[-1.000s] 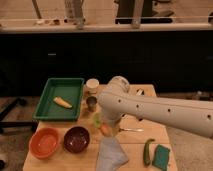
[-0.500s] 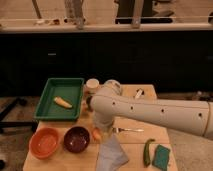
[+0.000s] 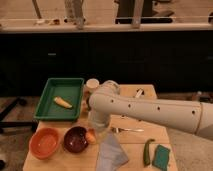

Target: Place apple in purple bowl

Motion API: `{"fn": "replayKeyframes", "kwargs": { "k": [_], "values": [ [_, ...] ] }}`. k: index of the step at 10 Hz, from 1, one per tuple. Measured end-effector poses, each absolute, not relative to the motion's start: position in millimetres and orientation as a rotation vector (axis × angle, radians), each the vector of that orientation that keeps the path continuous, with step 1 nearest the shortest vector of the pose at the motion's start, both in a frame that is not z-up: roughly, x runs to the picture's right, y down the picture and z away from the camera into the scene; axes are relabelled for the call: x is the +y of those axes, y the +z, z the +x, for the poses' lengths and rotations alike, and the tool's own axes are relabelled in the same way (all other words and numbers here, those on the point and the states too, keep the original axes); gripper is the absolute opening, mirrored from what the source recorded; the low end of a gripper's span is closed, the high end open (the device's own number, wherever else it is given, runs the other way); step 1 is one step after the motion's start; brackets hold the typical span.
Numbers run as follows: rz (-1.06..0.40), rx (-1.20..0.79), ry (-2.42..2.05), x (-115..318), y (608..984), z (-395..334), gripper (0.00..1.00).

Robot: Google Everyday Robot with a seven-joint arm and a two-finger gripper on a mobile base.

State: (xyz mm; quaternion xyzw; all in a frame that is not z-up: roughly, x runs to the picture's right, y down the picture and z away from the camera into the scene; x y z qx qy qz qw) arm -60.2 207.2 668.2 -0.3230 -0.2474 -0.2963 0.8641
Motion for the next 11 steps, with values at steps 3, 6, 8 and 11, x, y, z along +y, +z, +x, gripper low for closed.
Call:
{"fn": "replayKeyframes", "kwargs": {
  "k": [3, 6, 8, 11],
  "values": [
    [-0.686, -0.551, -0.656, 208.7, 666.1, -87.2, 0.0],
    [-0.714, -0.602, -0.654, 206.4, 667.5, -102.7, 0.0],
    [-0.75, -0.659, -0.641, 206.5, 669.4, -111.8, 0.0],
    [-0.796, -0.711, -0.612, 208.5, 675.5, -116.7, 0.0]
  ]
}}
